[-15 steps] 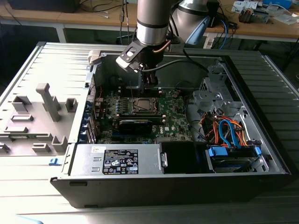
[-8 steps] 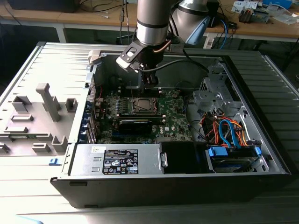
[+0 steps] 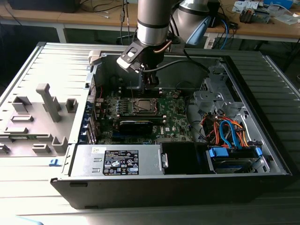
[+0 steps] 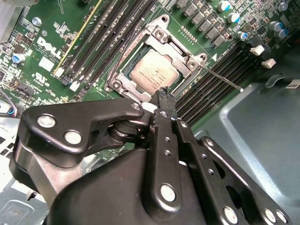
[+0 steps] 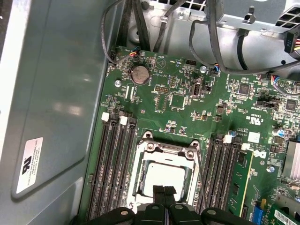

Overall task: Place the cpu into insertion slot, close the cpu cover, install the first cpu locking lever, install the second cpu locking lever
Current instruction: 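Install the first cpu locking lever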

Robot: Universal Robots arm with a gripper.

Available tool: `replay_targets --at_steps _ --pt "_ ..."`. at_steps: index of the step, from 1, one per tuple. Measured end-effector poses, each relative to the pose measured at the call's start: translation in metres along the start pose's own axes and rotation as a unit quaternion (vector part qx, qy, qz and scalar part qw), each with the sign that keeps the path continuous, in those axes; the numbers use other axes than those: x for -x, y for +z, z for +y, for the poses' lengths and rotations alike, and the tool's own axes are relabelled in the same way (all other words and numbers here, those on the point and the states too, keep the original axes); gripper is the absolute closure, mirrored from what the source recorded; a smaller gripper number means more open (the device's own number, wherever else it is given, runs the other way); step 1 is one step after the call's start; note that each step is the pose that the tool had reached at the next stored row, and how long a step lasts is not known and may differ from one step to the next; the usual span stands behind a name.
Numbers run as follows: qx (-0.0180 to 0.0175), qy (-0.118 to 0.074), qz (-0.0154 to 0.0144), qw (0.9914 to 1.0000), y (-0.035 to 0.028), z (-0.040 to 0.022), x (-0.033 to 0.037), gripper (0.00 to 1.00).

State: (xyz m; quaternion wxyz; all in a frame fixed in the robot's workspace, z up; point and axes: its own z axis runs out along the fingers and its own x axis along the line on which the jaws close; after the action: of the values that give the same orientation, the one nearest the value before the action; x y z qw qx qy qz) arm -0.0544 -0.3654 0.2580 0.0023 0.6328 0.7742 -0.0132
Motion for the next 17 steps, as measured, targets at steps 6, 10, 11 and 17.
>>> replay_targets --at_steps 6,10,11,17 --pt "0.0001 -0.008 -0.0002 0.99997 0.0000 0.0001 0.0000 0.89" --pt "0.0002 -0.013 -0.0003 0.99992 0.0000 0.0001 0.0000 0.89" --pt "0.0003 -0.016 -0.0003 0.99987 0.0000 0.0001 0.0000 0.89" --pt "0.0006 -0.032 -0.0006 0.99948 0.0000 0.0001 0.0000 0.89"
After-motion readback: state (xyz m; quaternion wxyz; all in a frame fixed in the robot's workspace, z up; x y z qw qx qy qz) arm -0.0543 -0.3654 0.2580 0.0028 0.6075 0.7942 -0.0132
